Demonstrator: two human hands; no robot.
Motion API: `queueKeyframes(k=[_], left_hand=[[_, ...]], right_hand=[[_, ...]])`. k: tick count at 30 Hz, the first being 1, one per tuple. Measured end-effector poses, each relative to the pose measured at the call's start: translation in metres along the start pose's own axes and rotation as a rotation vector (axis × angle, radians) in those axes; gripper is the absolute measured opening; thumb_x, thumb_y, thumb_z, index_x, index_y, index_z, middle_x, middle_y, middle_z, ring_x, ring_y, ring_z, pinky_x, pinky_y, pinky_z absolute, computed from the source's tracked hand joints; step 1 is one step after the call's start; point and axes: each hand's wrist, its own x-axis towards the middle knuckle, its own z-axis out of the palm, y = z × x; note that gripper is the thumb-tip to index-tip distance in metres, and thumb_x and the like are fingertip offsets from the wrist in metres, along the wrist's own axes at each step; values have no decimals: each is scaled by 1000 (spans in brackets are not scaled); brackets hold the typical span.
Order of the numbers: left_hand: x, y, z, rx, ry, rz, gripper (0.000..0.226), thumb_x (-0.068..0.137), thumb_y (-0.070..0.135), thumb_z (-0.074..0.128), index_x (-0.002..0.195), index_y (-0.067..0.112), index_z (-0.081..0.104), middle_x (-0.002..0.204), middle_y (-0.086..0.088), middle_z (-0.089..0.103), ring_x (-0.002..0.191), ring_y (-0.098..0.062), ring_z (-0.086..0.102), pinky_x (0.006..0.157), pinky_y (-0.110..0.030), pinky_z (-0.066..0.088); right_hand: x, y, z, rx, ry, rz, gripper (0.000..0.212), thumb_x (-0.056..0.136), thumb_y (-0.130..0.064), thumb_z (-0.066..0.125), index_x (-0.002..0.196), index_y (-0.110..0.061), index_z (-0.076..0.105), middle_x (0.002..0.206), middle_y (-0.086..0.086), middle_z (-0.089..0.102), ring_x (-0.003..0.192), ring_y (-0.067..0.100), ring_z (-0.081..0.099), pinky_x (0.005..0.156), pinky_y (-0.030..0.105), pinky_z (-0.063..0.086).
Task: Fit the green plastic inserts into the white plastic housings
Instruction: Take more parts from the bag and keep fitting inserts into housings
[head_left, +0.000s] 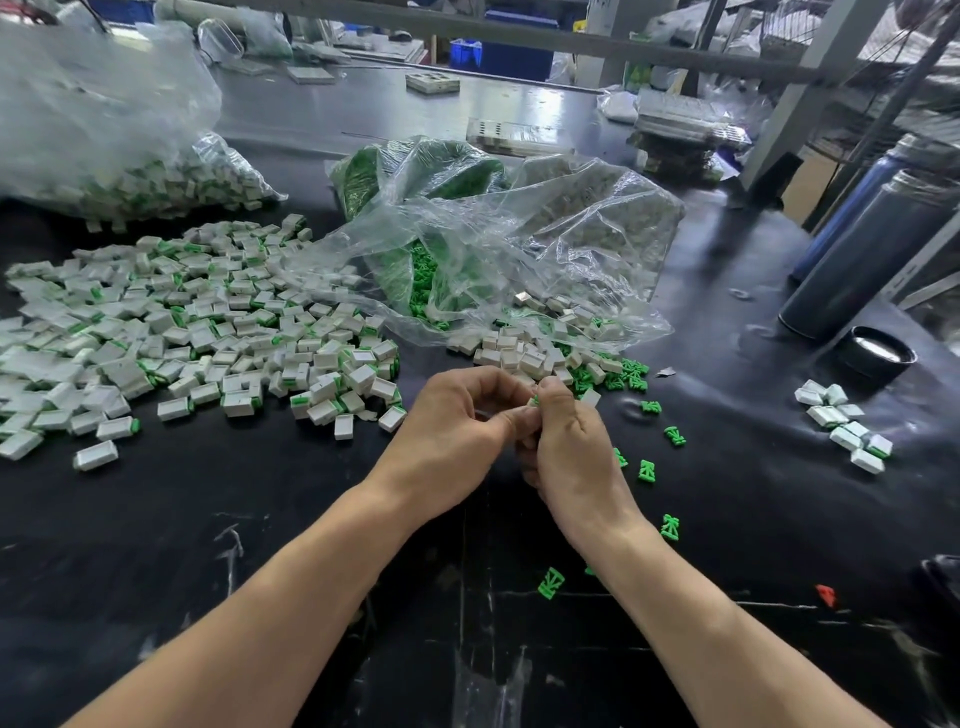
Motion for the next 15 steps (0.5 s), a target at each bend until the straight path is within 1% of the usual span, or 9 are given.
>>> queueKeyframes(k=[1, 2, 4, 6, 10, 13, 15], left_hand=[[-1, 0, 0, 11, 11, -2, 5, 94, 12, 73, 90, 12, 75, 90, -5, 78, 90, -24, 74, 94, -49, 57], [-1, 1, 0, 18, 23, -4, 4, 94, 12, 73, 90, 11, 75, 91, -5, 78, 92, -24, 74, 94, -48, 57], [-2, 2, 1, 26, 43, -4, 4, 94, 9, 73, 90, 9, 75, 90, -6, 78, 92, -25, 74, 94, -46, 57], [-3, 3, 3, 30, 61, -2, 4, 93, 7, 72, 90, 6, 74, 89, -7, 78, 91, -25, 74, 92, -42, 58], [-4, 4, 5, 47, 82, 7, 4, 93, 7, 72, 89, 5, 75, 88, -8, 78, 89, -24, 74, 88, -38, 58], [-4, 4, 6, 38, 91, 2, 4, 93, 5, 72, 90, 3, 74, 87, -9, 78, 88, -26, 74, 86, -37, 58], [-4, 3, 6, 37, 96, 2, 4, 93, 5, 72, 90, 4, 74, 86, -9, 78, 86, -24, 75, 83, -35, 58]], right_hand=[[0, 1, 1, -20, 11, -19, 55, 88, -63, 28, 85, -41, 78, 51, -19, 58, 51, -2, 53, 59, 28, 38], [0, 0, 1, -41, 21, -28, 53, 90, -61, 27, 77, -48, 76, 52, -22, 59, 52, -4, 54, 62, 26, 39], [-2, -3, 2, -76, 49, -43, 54, 92, -58, 26, 60, -51, 69, 51, -25, 58, 53, -7, 53, 63, 24, 39], [-2, -4, 2, -100, 68, -58, 57, 92, -55, 26, 50, -50, 64, 50, -25, 56, 53, -7, 51, 62, 22, 38], [-2, -4, 2, -93, 86, -81, 57, 91, -53, 26, 47, -39, 61, 51, -18, 55, 59, -2, 49, 61, 23, 36], [-2, -3, 2, -105, 88, -91, 59, 91, -52, 25, 45, -40, 61, 49, -17, 55, 57, -1, 49, 59, 22, 35], [-2, -4, 1, -100, 83, -93, 58, 90, -52, 26, 46, -43, 62, 49, -17, 54, 57, 0, 48, 58, 23, 35]])
